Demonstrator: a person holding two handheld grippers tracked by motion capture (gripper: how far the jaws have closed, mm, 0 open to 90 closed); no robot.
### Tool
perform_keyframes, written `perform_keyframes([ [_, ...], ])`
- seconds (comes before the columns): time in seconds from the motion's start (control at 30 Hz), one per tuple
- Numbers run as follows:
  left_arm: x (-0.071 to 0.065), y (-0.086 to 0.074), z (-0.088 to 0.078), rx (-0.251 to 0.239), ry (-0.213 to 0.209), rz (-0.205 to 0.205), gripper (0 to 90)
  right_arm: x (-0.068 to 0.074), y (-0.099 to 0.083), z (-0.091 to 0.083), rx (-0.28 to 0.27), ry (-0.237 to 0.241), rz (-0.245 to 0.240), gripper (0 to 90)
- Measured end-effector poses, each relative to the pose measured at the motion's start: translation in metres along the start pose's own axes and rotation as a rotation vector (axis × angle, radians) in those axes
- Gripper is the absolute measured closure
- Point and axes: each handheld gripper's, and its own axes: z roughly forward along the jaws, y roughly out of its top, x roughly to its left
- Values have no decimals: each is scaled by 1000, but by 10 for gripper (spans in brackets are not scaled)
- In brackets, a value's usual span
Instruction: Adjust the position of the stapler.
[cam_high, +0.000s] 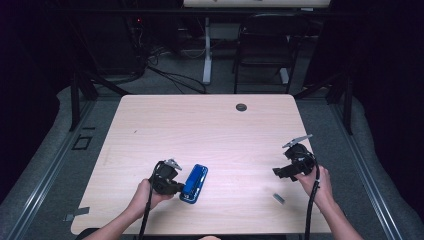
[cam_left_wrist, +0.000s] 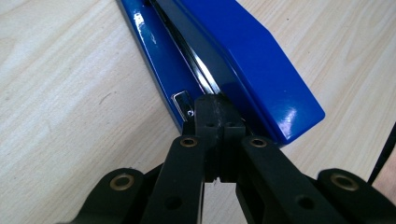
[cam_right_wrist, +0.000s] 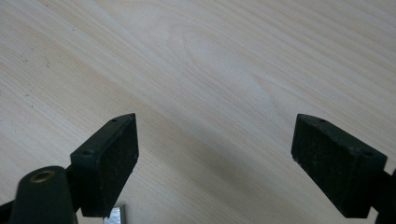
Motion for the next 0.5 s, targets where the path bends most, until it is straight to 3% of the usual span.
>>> perform_keyframes([
  [0.5,-3,2,5,-7,-31,-3,900,0,0,-1,1,-6,1,146],
])
